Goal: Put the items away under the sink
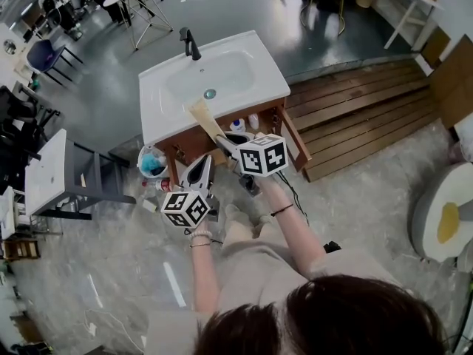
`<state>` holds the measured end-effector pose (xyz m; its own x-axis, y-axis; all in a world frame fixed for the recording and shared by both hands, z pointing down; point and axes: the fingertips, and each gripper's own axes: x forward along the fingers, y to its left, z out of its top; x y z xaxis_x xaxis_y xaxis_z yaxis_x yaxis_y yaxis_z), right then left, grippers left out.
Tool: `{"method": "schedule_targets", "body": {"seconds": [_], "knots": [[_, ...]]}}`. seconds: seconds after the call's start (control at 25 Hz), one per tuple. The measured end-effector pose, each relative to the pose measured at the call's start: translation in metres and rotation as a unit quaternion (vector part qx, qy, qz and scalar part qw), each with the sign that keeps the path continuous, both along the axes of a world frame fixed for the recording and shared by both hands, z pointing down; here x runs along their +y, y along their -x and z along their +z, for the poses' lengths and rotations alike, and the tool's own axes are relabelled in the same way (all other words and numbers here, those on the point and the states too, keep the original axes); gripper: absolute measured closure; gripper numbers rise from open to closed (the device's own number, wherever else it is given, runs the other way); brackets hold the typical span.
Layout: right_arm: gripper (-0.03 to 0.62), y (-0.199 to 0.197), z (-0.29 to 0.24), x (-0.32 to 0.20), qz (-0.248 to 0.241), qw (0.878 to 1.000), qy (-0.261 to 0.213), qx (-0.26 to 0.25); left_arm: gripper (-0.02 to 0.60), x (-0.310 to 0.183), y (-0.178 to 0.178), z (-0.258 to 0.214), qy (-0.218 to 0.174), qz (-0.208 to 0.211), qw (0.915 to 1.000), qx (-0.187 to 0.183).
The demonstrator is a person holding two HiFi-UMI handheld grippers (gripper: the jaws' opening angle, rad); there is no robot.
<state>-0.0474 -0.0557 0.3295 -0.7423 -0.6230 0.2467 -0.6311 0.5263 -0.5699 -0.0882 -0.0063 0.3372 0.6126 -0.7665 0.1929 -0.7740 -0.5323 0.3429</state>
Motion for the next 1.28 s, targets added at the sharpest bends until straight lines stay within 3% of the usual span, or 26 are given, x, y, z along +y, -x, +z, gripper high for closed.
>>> {"method": "schedule_targets", "body": {"seconds": [0.36, 0.72, 1.28], "knots": [[0.546, -0.024, -0.002, 0.014, 0.015, 1.0, 0.004, -0.016, 0.578, 0.002, -0.023, -0.001, 0.002, 0.023, 0.9996, -0.016], [0.546, -0.03, 0.045, 0.026, 0.021, 0.998, 0.058, -0.004, 0.578, 0.017, -0.038, 0.035, 0.036, 0.057, 0.9977, -0.006], [0.546, 0.014, 0.106, 0.009, -0.067, 0.994, 0.079, 0.044, 0.578, -0.013, -0.004, 0.087, 0.053, 0.043, 0.9976, -0.005]]}}
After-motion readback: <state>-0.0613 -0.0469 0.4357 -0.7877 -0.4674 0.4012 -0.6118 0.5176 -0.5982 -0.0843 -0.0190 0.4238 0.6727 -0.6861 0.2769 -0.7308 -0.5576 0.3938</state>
